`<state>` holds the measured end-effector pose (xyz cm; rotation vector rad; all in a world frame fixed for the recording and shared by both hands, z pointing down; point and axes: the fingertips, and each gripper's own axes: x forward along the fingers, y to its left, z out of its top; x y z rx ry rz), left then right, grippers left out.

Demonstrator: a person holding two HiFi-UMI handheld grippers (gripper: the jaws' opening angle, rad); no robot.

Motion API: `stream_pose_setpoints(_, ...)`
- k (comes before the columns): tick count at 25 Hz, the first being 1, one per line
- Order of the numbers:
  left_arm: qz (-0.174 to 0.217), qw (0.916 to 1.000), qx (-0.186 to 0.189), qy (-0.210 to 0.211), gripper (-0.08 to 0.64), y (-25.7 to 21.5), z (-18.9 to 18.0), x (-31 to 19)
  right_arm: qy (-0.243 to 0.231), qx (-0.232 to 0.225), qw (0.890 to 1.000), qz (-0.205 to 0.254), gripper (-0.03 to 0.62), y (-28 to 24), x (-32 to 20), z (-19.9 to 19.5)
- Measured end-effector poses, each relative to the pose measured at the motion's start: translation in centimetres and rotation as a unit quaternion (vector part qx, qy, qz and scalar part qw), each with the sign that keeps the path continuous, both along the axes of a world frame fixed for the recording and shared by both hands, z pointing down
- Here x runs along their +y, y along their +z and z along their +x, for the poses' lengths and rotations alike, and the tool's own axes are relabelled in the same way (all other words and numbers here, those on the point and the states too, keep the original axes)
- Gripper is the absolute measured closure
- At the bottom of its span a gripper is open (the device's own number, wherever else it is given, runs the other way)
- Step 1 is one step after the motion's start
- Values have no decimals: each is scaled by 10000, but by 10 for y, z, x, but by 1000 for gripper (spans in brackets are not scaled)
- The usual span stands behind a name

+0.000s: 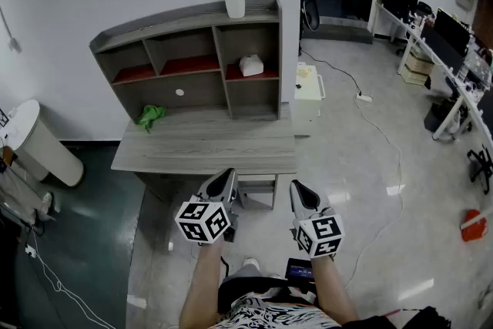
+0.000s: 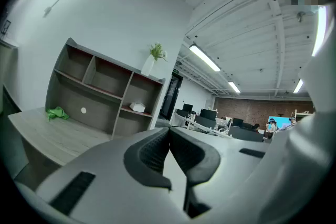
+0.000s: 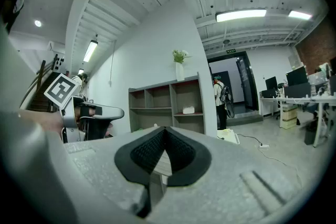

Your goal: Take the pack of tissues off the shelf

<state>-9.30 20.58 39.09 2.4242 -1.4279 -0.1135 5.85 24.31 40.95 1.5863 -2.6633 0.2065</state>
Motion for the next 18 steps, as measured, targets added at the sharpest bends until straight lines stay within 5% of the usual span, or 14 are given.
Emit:
stream_pose_setpoints(13, -77, 9999, 142, -8, 552, 1, -3, 1, -149, 17, 9999, -41, 588, 0, 3, -5)
stream_pose_setpoints(18, -149, 9998, -151, 13, 552, 10, 4, 6, -129, -222, 9995, -165, 588, 7, 3, 5)
